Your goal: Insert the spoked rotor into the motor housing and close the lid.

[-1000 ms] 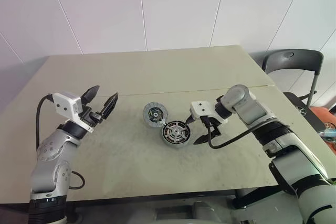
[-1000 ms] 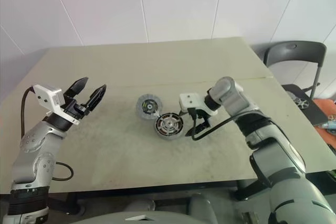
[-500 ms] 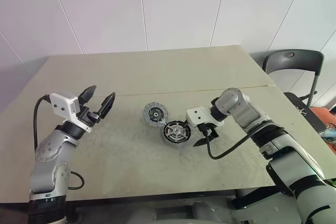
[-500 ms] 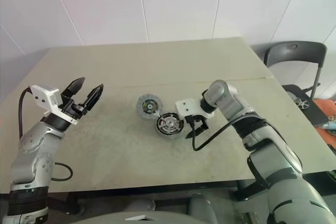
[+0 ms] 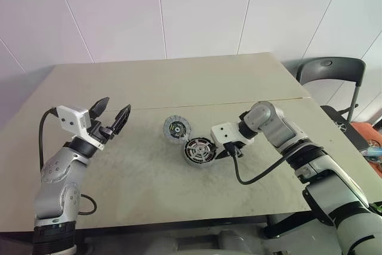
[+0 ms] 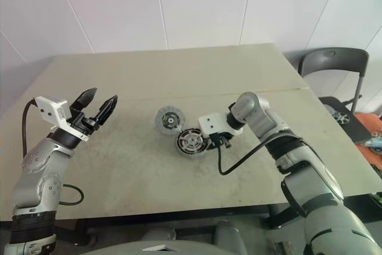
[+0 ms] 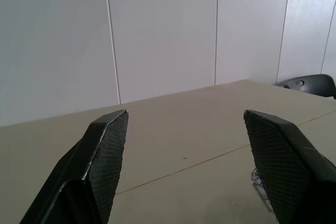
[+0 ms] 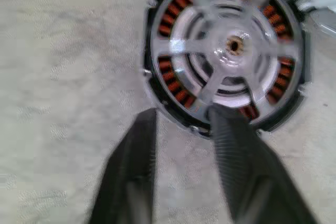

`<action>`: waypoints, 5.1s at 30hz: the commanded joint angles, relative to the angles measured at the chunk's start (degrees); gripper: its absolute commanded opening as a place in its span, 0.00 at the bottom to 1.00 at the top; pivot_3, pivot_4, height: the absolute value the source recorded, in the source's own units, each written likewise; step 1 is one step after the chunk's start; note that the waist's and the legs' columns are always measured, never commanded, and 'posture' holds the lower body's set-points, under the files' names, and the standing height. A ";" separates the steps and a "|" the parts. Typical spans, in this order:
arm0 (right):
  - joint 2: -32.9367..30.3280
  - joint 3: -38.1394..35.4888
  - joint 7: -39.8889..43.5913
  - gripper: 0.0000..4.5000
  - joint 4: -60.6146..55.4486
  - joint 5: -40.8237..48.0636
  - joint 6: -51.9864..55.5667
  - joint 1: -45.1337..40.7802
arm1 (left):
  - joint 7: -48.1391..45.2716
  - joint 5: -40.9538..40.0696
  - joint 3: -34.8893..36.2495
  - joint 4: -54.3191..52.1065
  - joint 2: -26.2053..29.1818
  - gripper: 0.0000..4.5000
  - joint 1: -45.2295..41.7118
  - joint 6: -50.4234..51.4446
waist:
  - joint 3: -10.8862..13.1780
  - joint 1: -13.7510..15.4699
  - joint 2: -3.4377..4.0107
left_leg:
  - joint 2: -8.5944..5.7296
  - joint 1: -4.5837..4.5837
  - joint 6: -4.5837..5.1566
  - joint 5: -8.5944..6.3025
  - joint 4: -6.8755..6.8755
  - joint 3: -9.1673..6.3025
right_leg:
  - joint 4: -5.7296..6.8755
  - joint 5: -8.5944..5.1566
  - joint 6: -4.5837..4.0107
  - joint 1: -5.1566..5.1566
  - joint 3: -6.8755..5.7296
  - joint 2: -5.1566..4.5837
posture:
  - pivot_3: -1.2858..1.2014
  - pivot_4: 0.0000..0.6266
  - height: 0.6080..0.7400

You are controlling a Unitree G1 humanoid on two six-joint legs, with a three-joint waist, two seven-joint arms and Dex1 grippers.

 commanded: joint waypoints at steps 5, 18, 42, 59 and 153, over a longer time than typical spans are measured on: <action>1.18 1.23 1.29 0.02 -1.45 0.15 0.95 2.25 | 0.05 -0.31 0.98 -0.74 0.13 0.83 -0.83 -0.55 | 0.00 0.07 0.00 | 0.05 0.07 -0.01 0.00 0.02 0.14 | 0.00 0.04 -0.07 0.05 0.00 0.00 | 0.52 0.00 1.00; 4.11 -1.23 1.20 0.02 -4.86 4.06 6.09 3.76 | 0.40 -0.31 1.40 -0.87 0.19 0.83 -0.07 -0.37 | 0.00 -0.08 0.00 | 0.11 0.09 -0.01 -0.01 0.00 0.22 | -0.01 0.06 -0.09 0.01 0.00 0.01 | 0.52 0.00 1.00; 6.26 -4.85 0.19 0.51 -8.15 9.39 19.36 1.57 | 0.77 -0.21 0.85 -0.59 -0.34 0.83 -0.16 0.08 | 0.05 -2.66 0.03 | 0.69 0.04 -0.27 -0.21 -0.01 0.73 | -0.14 0.32 -0.46 -0.29 -0.02 0.34 | 0.52 0.00 1.00; 1.57 -0.33 -3.42 0.51 -0.89 0.27 1.92 -2.12 | 0.80 -0.18 0.74 -0.41 -0.65 0.83 -0.04 0.06 | 0.10 -2.53 0.06 | 0.71 0.02 -0.24 -0.23 -0.01 0.76 | -0.14 0.32 -0.46 -0.32 -0.02 0.35 | 0.52 0.00 1.00; -4.48 -16.69 -31.72 0.01 28.71 0.11 7.57 -10.07 | -1.57 -0.85 -2.09 4.77 -3.42 0.83 -4.98 -0.96 | 0.26 -1.87 0.16 | 1.01 -0.07 -0.31 -0.34 -0.02 0.96 | -0.30 0.36 -0.54 -0.42 0.09 0.69 | 0.52 0.00 1.00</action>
